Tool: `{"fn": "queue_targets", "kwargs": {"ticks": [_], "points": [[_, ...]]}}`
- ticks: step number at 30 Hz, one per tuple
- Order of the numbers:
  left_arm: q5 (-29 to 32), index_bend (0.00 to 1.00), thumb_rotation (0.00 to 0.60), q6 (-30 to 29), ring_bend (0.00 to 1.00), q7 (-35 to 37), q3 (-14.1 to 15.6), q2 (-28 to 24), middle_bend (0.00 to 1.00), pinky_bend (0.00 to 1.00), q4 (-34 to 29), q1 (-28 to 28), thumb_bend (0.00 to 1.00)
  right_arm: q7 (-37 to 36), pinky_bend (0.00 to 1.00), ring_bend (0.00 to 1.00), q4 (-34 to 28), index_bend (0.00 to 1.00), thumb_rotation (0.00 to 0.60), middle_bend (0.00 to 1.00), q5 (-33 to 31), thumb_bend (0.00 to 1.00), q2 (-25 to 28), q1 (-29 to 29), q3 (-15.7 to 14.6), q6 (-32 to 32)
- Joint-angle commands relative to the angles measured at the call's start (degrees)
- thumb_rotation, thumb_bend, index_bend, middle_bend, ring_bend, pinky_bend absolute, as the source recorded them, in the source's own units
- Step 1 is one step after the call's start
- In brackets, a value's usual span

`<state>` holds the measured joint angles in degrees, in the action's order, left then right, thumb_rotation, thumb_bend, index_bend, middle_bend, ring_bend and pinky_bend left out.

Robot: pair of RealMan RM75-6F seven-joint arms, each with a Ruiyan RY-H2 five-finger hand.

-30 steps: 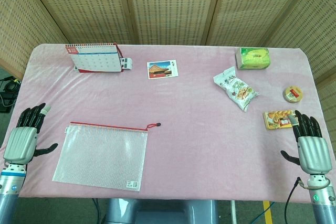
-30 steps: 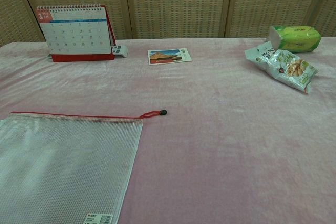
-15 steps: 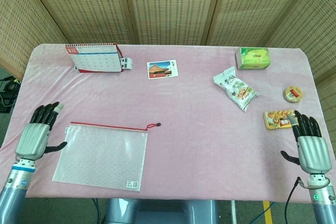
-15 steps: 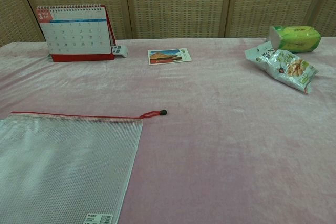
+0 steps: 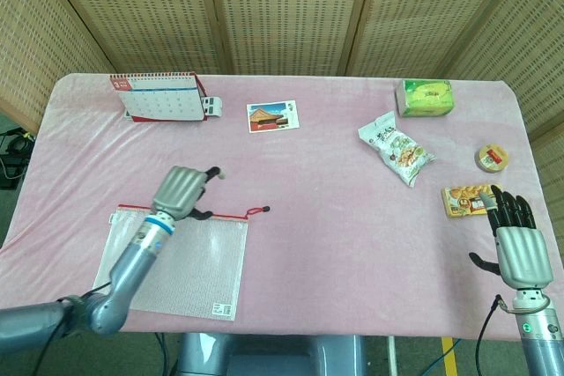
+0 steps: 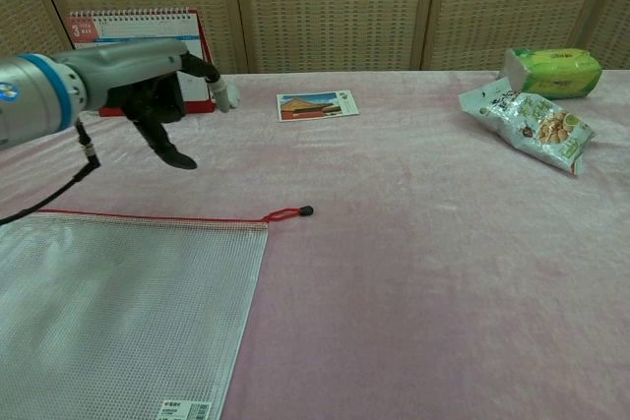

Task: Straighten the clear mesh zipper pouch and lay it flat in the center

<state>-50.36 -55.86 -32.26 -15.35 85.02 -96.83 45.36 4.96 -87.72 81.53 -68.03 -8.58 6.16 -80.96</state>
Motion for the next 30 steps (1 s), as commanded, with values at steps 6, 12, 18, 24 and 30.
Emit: {"fn": "queue_targets", "kwargs": {"ticks": [6,12,18,24,30], "points": [[22.9,0.43,0.600,2.6,0.92,-13.2,-3.4,13.3,1.00,1.00,10.8,15.9,0.24,-0.2,0.00,0.00,0.3,0.01,0.600,0.00,-1.1,0.00,0.1,0.0,0.4,0.4],[28.1,0.44,0.600,1.6,0.92,-15.3,-3.0,15.9,1.00,1.00,13.6,19.0,0.31,-1.0,0.00,0.00,0.3,0.01,0.600,0.00,-1.2,0.00,0.4,0.2,0.5,0.0],[31.4,0.47,0.600,0.3,0.92,-16.7,-2.2,17.5,1.00,1.00,16.6,20.6,0.35,-1.3,0.00,0.00,0.3,0.01,0.600,0.00,-1.5,0.00,0.6,0.3,0.4,0.4],[31.5,0.48,0.600,2.3,0.92,-14.6,-2.0,19.6,1.00,1.00,20.6,20.9,0.36,-1.5,0.00,0.00,0.4,0.01,0.600,0.00,-1.7,0.00,0.7,0.2,0.5,0.7],[31.2,0.48,0.600,4.3,0.92,-13.1,-1.2,21.6,1.00,1.00,24.4,21.1,0.36,-2.1,0.00,0.00,0.7,0.01,0.600,0.00,-2.0,0.00,0.7,0.0,0.7,1.0]]}}
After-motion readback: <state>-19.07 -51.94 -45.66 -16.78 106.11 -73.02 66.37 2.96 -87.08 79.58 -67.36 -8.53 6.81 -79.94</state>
